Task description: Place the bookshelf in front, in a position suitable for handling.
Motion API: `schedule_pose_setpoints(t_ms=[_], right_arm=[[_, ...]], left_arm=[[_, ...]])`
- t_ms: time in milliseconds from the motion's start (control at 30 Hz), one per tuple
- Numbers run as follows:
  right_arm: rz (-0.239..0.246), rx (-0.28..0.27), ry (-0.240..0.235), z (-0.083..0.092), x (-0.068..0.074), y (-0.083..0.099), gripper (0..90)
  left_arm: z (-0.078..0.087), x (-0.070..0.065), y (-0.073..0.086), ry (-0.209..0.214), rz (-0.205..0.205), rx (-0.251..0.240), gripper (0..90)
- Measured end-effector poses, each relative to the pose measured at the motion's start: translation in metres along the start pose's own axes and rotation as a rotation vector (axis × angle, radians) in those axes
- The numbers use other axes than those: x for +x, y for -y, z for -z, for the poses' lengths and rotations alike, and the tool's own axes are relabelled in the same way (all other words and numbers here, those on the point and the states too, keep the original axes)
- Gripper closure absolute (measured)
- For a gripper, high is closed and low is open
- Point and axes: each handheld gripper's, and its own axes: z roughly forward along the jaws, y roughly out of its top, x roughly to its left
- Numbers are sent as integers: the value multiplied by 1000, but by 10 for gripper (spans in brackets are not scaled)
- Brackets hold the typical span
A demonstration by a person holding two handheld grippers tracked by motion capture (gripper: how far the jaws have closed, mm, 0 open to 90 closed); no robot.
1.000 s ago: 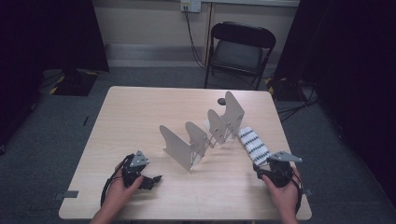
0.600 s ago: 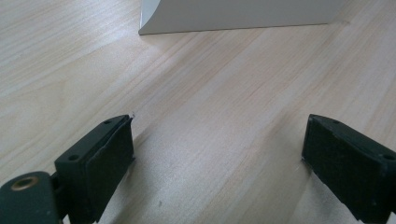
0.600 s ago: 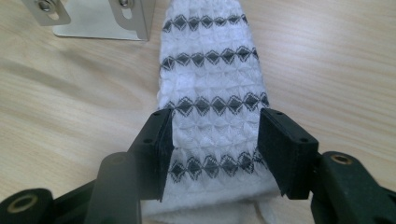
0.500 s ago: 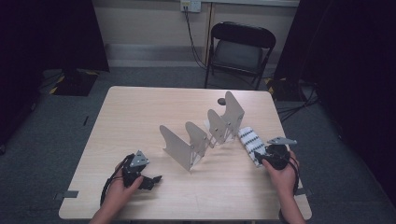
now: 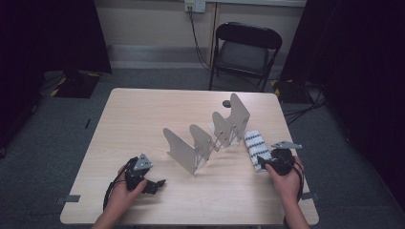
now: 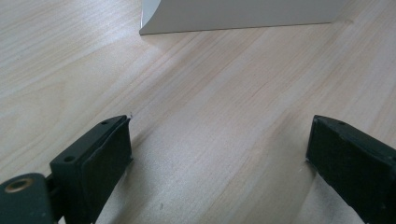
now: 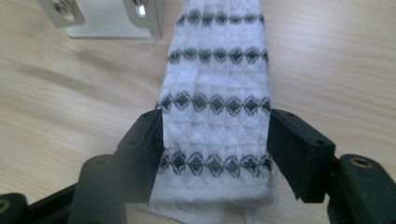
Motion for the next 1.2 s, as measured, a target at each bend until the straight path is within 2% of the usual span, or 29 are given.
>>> schedule_pose_setpoints(t_ms=[33,133,200,267,367,400,433,567,633,800,933,1200], right_arm=[[0,31,-9,-7,0,2,362],[27,56,1,-16,1,7,397],[-6,51,-2,-17,-1,7,437],[-8,51,-6,-18,-1,6,471],[-7,60,-15,-19,-3,3,614],[-7,60,-15,-19,-3,3,614],[-15,61,-15,-19,-3,2,663],[-31,59,-16,-18,-4,2,726],[-49,58,-22,-17,-5,1,744],[-42,55,-24,-13,-6,-1,765],[-62,44,-25,-8,-8,-5,773],[-38,10,-27,9,-8,-29,781]], left_arm=[[0,0,0,0,0,0,63],[0,0,0,-1,1,1,62],[0,0,0,-1,1,0,62],[0,0,0,-1,1,0,62],[0,0,0,-1,1,0,62],[0,0,0,-1,1,0,62],[0,0,0,-1,1,0,62],[0,0,0,-1,2,1,60],[0,0,0,-1,2,2,59],[0,0,0,0,3,2,54],[0,0,0,0,3,2,53],[-1,0,0,-4,7,4,45]])
